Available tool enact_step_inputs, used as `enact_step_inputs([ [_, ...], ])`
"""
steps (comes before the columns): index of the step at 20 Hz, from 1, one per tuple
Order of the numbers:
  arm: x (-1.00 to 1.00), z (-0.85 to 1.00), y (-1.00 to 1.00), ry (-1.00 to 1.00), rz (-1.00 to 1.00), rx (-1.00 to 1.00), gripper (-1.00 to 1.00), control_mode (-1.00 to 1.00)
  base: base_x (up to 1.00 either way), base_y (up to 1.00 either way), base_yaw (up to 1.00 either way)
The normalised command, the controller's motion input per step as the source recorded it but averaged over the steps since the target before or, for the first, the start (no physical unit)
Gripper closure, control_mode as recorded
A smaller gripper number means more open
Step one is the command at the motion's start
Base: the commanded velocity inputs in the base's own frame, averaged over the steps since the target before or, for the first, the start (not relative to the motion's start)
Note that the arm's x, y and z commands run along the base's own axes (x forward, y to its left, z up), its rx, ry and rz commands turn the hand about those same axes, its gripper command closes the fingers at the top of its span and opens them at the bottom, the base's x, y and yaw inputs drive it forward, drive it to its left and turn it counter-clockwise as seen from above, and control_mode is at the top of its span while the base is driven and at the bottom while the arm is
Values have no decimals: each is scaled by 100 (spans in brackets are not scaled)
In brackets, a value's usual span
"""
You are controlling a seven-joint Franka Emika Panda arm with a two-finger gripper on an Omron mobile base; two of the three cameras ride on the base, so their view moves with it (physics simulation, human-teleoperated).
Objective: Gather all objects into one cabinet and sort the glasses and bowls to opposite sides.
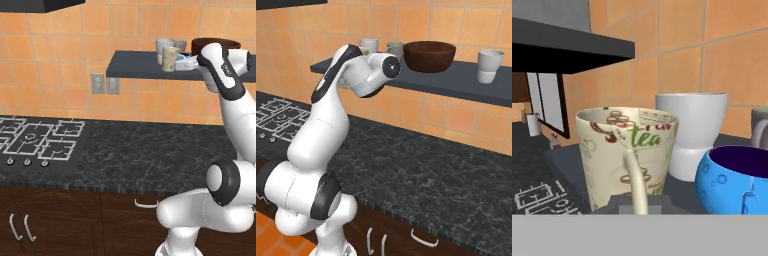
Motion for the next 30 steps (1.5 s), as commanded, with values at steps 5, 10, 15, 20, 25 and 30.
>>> enact_step_inputs([
  [5,22,-2,0,-2,-2,0,100,-100,0,0,0],
  [10,27,-1,4,-1,-3,0,100,-100,0,0,0],
  [15,30,-1,13,0,-3,0,-100,-100,0,0,0],
  [20,4,0,0,-3,-1,0,-100,-100,0,0,0],
  [25,0,0,0,-6,0,0,-100,-100,0,0,0],
  [30,-9,0,1,-3,0,0,-100,-100,0,0,0],
])
